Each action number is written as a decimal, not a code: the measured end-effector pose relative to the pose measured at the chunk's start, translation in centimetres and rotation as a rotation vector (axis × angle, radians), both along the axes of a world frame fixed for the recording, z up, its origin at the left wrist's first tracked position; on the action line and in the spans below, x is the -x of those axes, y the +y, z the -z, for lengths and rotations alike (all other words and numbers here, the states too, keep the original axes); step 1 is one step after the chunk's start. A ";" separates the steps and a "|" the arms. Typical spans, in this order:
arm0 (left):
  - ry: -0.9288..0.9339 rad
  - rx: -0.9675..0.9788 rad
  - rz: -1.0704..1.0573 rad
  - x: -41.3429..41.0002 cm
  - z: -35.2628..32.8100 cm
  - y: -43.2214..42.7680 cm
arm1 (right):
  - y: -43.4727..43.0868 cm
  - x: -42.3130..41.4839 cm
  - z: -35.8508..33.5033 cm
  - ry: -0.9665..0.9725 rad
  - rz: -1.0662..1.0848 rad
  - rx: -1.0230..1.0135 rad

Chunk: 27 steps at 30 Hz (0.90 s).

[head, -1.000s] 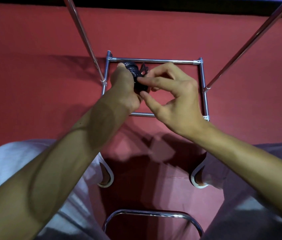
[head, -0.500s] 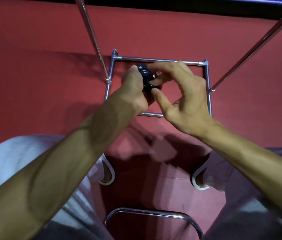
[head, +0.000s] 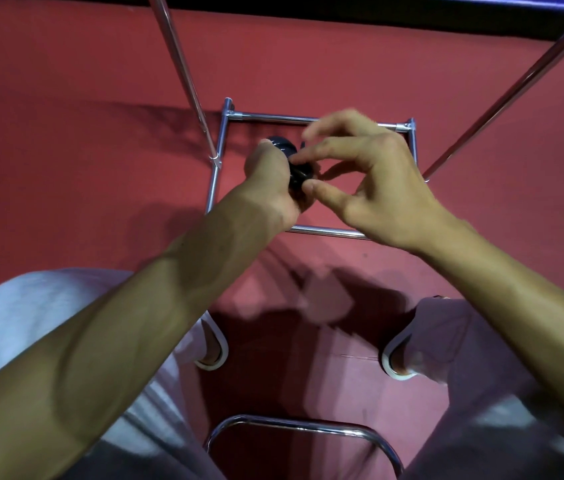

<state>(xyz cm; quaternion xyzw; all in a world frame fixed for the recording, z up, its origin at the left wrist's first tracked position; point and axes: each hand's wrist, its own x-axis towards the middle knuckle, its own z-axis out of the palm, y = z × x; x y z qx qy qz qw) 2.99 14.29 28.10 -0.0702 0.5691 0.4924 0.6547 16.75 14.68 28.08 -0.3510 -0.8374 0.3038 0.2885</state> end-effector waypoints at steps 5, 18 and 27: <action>0.009 0.044 0.046 0.1 -0.3 -0.5 | 0.3 -0.3 0.0 0.011 -0.074 0.002; 0.047 0.053 0.334 0.8 -1.2 -0.8 | 0.1 -0.2 0.3 0.177 -0.101 0.214; 0.128 0.016 0.457 1.3 -1.3 -1.3 | 0.1 -0.1 -0.1 0.074 -0.178 0.202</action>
